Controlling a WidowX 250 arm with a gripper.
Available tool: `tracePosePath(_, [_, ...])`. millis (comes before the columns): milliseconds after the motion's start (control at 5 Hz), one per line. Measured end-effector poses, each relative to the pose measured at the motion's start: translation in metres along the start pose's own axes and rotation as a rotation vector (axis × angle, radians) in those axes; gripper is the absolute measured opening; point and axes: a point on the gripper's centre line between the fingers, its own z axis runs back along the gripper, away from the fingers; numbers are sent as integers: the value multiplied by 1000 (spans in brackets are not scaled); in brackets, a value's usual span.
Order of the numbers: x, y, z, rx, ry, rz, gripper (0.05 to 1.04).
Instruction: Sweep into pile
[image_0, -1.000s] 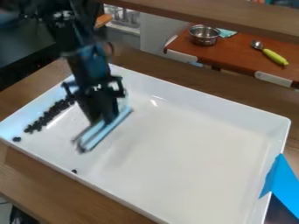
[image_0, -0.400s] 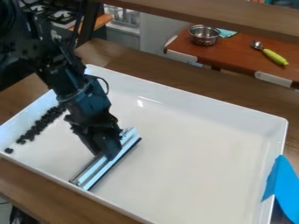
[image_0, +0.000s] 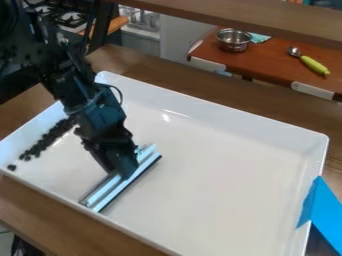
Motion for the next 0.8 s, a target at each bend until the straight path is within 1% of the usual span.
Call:
tracePosePath(400, [20,61,19,101,-15,82,349])
tracePosePath(600, [21,89,32,159,-34,102,349])
tracePosePath(800, [27,107,41,248,-74,118,349])
